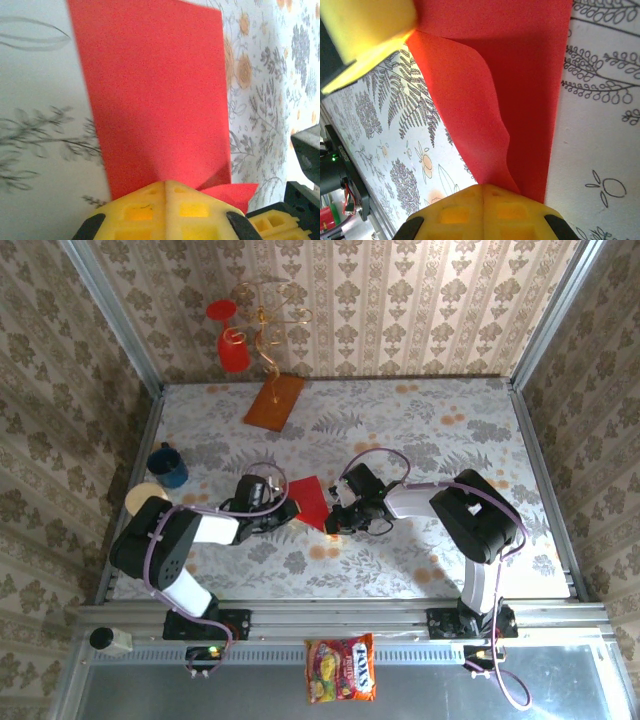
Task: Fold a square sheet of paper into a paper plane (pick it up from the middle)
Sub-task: Third fold the triangle at the center of the table.
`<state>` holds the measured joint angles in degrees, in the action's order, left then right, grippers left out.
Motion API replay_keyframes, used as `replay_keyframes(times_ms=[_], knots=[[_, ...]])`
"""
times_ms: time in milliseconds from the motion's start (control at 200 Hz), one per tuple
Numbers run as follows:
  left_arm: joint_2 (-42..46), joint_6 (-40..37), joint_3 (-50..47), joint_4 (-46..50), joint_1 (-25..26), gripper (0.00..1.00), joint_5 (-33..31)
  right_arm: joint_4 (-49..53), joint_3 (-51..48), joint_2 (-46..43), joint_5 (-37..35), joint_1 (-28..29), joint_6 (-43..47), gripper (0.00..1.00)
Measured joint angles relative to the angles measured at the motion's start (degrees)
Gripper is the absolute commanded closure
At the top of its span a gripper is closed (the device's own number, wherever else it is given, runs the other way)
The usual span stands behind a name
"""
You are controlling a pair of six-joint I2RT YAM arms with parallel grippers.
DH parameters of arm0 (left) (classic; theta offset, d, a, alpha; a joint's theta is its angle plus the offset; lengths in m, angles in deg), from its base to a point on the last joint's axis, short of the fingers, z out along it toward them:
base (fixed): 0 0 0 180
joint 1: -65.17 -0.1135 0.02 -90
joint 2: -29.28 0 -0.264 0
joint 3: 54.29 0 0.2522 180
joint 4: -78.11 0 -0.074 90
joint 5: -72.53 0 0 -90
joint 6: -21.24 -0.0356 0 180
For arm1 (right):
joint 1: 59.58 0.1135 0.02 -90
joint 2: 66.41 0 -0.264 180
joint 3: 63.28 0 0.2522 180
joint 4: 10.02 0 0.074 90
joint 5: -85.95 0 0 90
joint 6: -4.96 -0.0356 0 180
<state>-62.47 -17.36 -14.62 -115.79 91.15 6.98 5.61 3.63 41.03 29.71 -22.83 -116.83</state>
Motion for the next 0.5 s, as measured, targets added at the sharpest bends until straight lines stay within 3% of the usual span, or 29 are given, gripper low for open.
replay_keyframes(times_ms=[260,375,500], knots=[[4.42,-1.38,-3.56,1.14,-7.32,1.00,0.13,0.00,0.00,0.11,0.46,-0.15,0.02,1.00],[9.18,-1.99,-3.67,6.51,-6.12,1.00,-2.43,0.00,0.02,0.11,0.59,-0.17,0.04,1.00],[13.46,-3.06,-0.63,11.43,-0.48,1.00,-4.02,0.22,0.17,0.15,0.59,-0.17,0.07,1.00]])
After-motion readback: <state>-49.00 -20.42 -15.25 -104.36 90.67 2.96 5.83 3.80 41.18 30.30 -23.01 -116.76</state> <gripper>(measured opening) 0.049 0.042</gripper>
